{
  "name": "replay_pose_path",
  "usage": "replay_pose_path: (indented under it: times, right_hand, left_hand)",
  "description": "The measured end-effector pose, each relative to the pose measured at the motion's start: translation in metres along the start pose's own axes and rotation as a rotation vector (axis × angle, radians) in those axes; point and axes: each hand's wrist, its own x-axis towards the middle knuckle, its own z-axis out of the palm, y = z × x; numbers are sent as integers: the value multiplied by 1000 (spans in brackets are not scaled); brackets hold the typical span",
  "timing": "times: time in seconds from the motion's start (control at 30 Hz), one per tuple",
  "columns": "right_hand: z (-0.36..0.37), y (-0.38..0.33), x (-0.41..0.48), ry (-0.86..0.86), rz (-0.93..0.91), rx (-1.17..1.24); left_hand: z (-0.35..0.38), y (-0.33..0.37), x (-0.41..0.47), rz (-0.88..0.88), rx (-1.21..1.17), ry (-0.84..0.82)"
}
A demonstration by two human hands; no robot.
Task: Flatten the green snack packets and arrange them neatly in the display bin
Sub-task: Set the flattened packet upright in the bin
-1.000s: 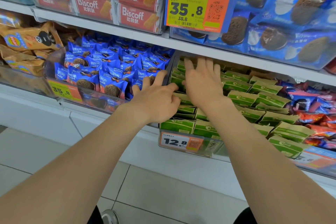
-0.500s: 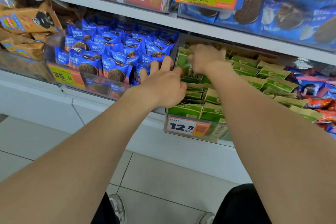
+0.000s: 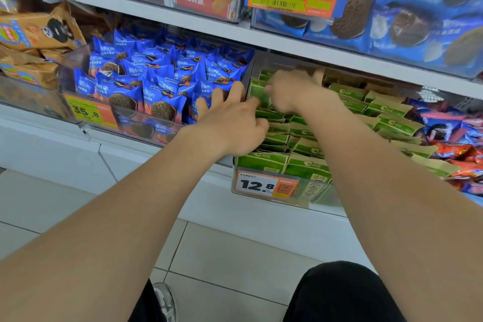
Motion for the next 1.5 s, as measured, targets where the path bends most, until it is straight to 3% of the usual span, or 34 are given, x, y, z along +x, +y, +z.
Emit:
replay_pose_path:
  times: [0.17,0.37,0.5,0.6,0.8,0.9,1.0,1.13,1.2,1.33,1.5]
  right_hand:
    - [1,-5,-50,249,-66,119]
    - [-16,4,-100,405,-126,181]
    - [-27,16,-112,721,-142,213]
    - [-28,20,-116,1015,-67,372]
    - [-25,19,-136,1258,88,836]
    - [-20,19,-144,1136,20,1005]
    - [-8,13,-151,848,-37,1183]
    - [-11,1,-169,411,-81,1675]
    - [-12,0,-174,269,-143,1723]
    - [-6,1,-177,149,-111,1867]
    - [-6,7,-184,257,-63,1936]
  left_hand:
    - [-2,-1,-6,6,-3,11]
    - [-11,-4,-21,29,-156,152]
    - [-20,-6,-35,-4,-295,245]
    - [-22,-7,-41,-44,-419,342]
    - [-25,5,-51,-69,-659,549]
    - [-30,17,-59,-9,-841,610]
    - [-29,29,-61,33,-1084,503]
    - [-20,37,-64,-146,-1316,392]
    - [-22,40,-66,-201,-1378,350]
    - [-25,46,-67,-168,-1444,227]
    - [-29,53,-82,-15,-1276,143]
